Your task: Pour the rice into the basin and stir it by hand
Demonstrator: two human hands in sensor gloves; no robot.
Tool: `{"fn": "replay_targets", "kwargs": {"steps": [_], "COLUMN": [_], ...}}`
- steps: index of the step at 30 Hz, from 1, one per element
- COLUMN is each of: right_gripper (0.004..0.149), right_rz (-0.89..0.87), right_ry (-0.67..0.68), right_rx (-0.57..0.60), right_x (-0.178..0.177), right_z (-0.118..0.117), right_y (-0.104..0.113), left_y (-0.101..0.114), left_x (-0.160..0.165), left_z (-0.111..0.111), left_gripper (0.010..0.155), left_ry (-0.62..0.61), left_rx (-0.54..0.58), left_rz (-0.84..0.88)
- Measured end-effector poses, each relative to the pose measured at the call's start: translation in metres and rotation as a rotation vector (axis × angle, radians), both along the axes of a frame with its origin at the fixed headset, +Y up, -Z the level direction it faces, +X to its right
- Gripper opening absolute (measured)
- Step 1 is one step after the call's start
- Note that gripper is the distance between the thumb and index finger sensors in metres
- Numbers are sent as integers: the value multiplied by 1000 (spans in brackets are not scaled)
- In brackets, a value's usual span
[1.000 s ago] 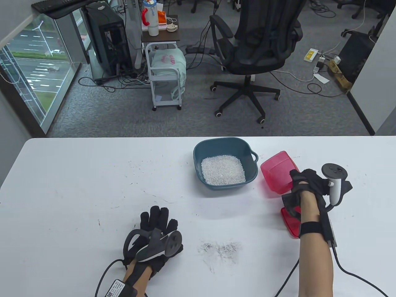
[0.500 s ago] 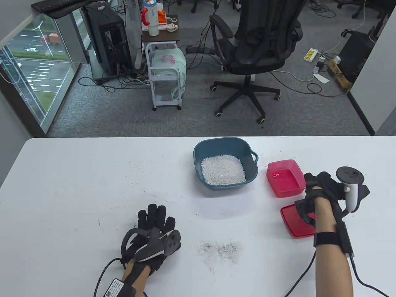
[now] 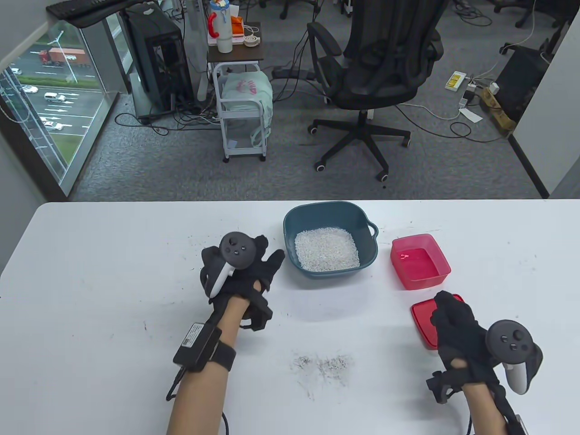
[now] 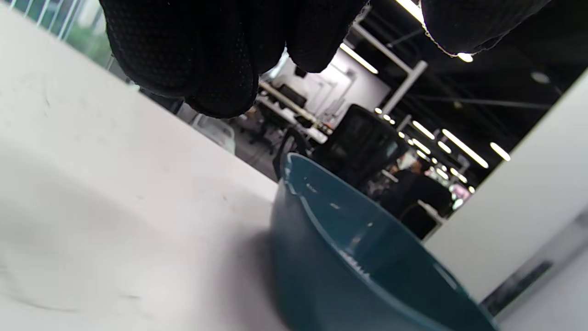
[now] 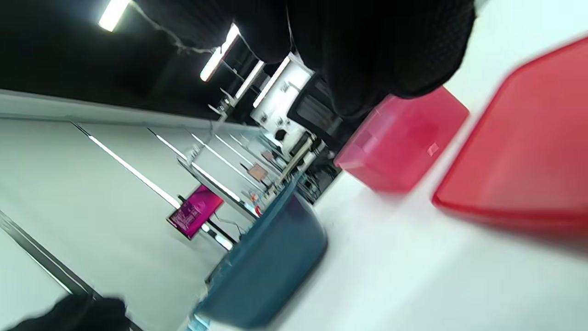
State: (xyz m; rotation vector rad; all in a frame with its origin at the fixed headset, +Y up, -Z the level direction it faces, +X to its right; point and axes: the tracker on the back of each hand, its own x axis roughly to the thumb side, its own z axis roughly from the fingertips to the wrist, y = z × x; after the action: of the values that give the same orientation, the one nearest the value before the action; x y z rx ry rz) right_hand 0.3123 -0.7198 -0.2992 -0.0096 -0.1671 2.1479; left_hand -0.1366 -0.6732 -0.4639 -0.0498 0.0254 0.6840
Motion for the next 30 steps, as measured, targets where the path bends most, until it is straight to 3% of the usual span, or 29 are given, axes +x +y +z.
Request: {"fn": "replay_targets", "kwargs": {"steps": [2, 7, 14, 17, 22, 24, 30], "right_gripper": [58, 57, 57, 57, 57, 57, 57], "right_rz": [-51, 31, 43, 34, 16, 7, -41], "right_ry": [6, 25, 46, 41, 37, 37, 34], "right_rx": [23, 63, 19, 17, 9, 3, -17], "right_x": [-3, -11, -8, -6, -1, 1, 8], "right_z": [4, 12, 9, 8, 8, 8, 6], "right_y": [-1, 2, -8, -9, -11, -12, -17], "left_y": [-7, -42, -75, -78, -86, -87, -58], "left_x": [8, 29, 43, 44, 37, 33, 13], "left_z": [-22, -63, -89, -94, -98, -94, -65], "left_gripper": [78, 82, 75, 61, 66, 65, 65], "left_ry": [66, 167, 160, 162, 55, 81, -10], "left_rx": [-53, -193, -360, -359, -343, -298, -205], "left_rz": [98, 21, 59, 42, 242, 320, 425]}}
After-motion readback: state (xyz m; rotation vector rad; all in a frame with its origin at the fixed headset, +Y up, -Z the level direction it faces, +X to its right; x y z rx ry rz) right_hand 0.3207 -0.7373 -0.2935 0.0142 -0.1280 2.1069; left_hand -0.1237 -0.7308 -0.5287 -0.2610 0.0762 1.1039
